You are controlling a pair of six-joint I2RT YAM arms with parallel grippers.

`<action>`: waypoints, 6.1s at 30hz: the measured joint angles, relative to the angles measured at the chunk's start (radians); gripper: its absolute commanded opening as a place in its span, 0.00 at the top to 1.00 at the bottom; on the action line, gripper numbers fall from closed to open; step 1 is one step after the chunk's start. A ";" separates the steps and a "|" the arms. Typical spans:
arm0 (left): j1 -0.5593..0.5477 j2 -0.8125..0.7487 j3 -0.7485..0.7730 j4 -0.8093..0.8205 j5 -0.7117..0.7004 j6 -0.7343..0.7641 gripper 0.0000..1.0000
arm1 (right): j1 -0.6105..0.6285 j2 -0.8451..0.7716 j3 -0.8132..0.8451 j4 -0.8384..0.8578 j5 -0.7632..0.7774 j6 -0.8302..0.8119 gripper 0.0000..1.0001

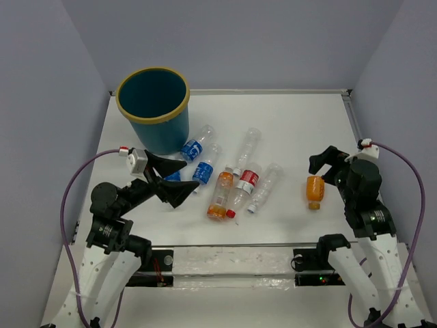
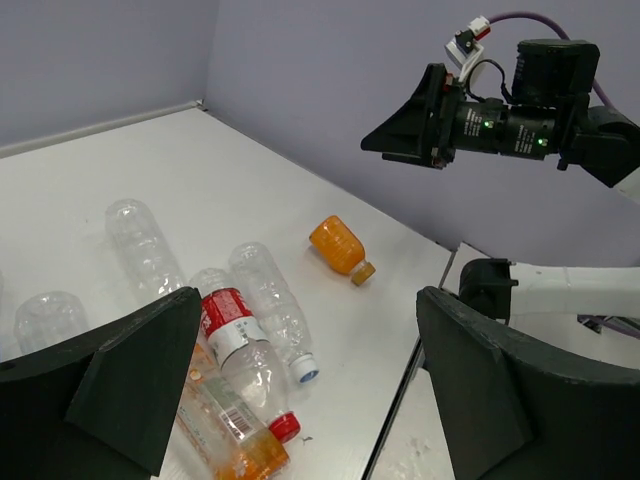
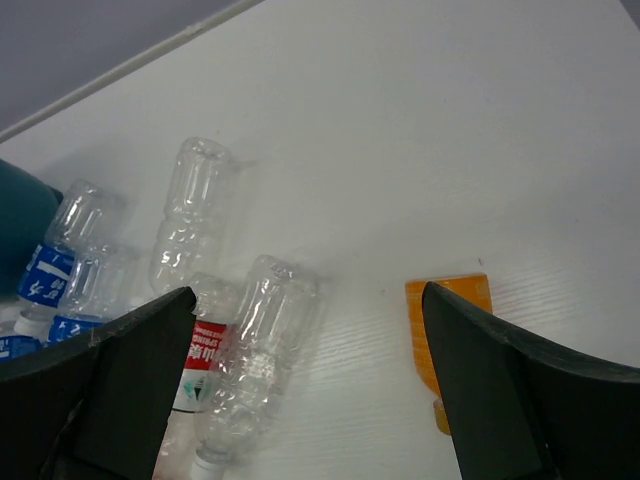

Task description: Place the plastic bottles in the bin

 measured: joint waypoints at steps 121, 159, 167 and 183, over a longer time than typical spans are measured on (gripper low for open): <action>-0.129 0.675 -0.066 -0.322 -1.072 -0.246 0.08 | 0.599 0.691 0.153 0.862 -0.217 -0.051 0.12; -0.155 0.404 0.700 -0.343 -1.011 0.016 0.62 | 0.328 1.227 0.369 0.635 0.036 0.099 0.00; -0.107 0.743 0.827 -0.092 -1.159 0.233 0.61 | 0.308 1.350 0.443 0.615 -0.019 0.136 0.02; 0.137 1.083 0.805 0.135 -1.150 0.338 0.01 | 0.304 1.413 0.466 0.608 -0.038 0.183 0.37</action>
